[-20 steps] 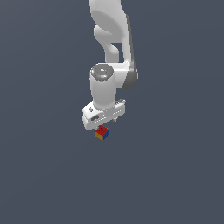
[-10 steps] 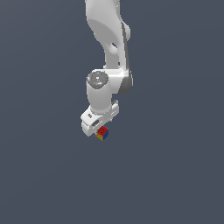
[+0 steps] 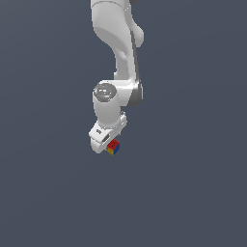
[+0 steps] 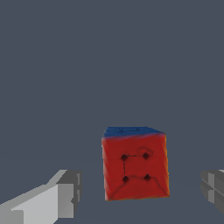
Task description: Pick up the object and move it to a goal position.
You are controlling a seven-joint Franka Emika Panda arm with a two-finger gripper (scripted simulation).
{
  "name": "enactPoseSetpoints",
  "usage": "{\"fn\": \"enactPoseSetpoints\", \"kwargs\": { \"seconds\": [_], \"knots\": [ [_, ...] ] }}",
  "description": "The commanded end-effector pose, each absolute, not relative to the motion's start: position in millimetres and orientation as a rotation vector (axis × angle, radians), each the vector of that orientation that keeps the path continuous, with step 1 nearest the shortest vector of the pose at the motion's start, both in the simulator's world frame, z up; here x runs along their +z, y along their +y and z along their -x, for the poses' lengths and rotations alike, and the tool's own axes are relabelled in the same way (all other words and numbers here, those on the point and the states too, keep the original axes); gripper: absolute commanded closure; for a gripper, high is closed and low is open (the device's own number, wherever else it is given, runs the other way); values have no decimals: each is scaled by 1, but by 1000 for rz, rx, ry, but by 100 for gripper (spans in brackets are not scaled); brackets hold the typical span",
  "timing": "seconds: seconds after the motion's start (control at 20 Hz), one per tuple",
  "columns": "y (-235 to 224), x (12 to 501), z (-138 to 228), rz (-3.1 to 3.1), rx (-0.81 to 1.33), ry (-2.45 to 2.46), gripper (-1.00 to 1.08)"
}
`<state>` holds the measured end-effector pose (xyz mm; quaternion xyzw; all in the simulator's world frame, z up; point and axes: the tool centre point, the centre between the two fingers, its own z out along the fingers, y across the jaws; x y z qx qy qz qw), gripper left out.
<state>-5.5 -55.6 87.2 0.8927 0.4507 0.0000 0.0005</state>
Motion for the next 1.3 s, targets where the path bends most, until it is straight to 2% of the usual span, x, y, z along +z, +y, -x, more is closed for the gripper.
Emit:
{"fn": "enactPoseSetpoints", "kwargs": {
  "seconds": [0.0,0.45,1.15,1.2,1.25],
  "knots": [
    [-57,85,6,-2787,0,1449,-92],
    [-58,80,6,-2779,0,1466,-92],
    [-58,33,6,-2776,0,1472,-92],
    [-58,33,6,-2776,0,1472,108],
    [-58,33,6,-2776,0,1472,108]
  ]
}}
